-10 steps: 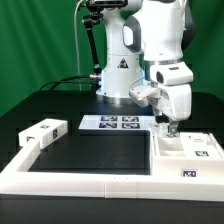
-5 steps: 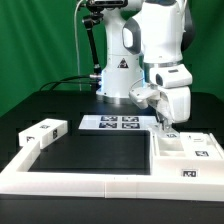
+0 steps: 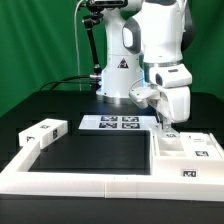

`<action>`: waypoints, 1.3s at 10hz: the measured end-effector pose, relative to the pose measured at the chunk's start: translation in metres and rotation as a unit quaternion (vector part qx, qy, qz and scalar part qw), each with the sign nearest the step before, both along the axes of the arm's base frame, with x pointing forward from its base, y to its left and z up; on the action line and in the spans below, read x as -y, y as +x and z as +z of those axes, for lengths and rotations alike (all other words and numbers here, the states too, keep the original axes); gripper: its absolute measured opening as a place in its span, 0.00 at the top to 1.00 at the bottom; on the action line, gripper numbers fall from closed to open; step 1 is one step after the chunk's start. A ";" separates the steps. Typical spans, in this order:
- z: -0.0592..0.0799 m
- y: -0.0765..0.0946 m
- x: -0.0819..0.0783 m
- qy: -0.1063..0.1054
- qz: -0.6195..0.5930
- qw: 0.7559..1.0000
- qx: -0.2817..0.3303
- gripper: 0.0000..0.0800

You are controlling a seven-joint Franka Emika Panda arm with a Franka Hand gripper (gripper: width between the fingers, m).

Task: Assemble cabinet

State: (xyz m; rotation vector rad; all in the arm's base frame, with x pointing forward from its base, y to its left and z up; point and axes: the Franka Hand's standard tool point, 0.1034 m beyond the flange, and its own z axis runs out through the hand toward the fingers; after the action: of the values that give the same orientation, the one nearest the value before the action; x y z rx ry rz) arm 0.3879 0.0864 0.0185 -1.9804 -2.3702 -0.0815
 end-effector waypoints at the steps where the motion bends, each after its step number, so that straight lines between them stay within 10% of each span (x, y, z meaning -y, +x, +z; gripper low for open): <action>1: 0.009 0.003 0.002 -0.006 -0.026 1.000 0.001 0.92; 5: 0.028 0.010 0.032 -0.032 -0.096 0.994 -0.035 0.92; 13: 0.037 0.036 0.035 -0.035 -0.107 0.993 -0.029 0.91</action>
Offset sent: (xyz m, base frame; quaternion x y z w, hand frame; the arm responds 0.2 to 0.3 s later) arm 0.0050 -0.0150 0.0270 0.0470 0.0293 0.1284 0.9902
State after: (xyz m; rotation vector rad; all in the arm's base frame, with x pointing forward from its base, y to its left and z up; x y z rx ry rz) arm 0.4241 0.0517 0.0552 -2.2307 -2.1474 0.0500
